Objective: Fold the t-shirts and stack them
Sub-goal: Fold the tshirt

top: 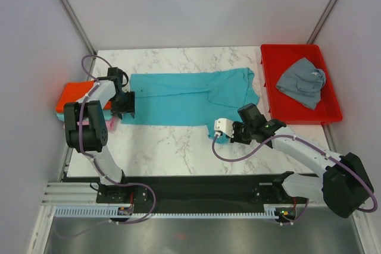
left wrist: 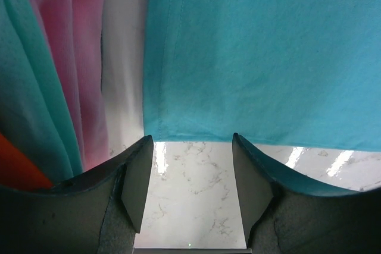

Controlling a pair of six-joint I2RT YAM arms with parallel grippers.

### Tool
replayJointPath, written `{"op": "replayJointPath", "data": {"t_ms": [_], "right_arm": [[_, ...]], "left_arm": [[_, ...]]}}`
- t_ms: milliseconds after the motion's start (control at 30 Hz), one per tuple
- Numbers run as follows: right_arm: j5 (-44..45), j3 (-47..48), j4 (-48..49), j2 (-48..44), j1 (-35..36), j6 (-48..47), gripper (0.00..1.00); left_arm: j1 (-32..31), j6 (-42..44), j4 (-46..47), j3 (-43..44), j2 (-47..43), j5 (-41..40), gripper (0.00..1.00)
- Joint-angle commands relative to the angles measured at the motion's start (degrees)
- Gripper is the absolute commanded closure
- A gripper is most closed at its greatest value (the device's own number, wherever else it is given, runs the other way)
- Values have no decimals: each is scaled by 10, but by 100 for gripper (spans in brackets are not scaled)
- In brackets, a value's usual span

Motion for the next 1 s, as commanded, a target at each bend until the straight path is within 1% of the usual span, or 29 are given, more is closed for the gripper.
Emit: {"op": "replayJointPath", "data": {"t_ms": [0, 100, 367, 500, 700, 733, 767, 800, 867, 933, 967], "right_arm": [[1, 2, 23, -12, -3, 9, 100], [1, 0, 28, -11, -7, 12, 100], [-4, -4, 38, -1, -13, 11, 100], [-6, -5, 46, 7, -15, 16, 100], [1, -15, 52, 5, -28, 10, 100], [0, -19, 51, 3, -34, 8, 100], [-2, -20, 51, 3, -36, 8, 100], [-5, -20, 51, 1, -38, 8, 100], [-7, -20, 51, -4, -39, 12, 100], [-4, -20, 51, -6, -41, 12, 100], [-3, -21, 51, -6, -41, 12, 100]], "left_arm": [[-2, -18, 0, 22, 15, -10, 37], [-3, -18, 0, 21, 28, -10, 37], [-6, -18, 0, -3, 10, -10, 37], [-11, -18, 0, -2, 16, -10, 37], [-30, -18, 0, -7, 17, -10, 37], [-51, -18, 0, -9, 15, -10, 37], [-53, -18, 18, -12, 14, -198, 48], [-55, 72, 19, -14, 14, -204, 48], [-57, 77, 22, -18, 9, -211, 48], [-58, 95, 29, -24, 0, -243, 48], [-58, 99, 29, -26, -5, -243, 49]]}}
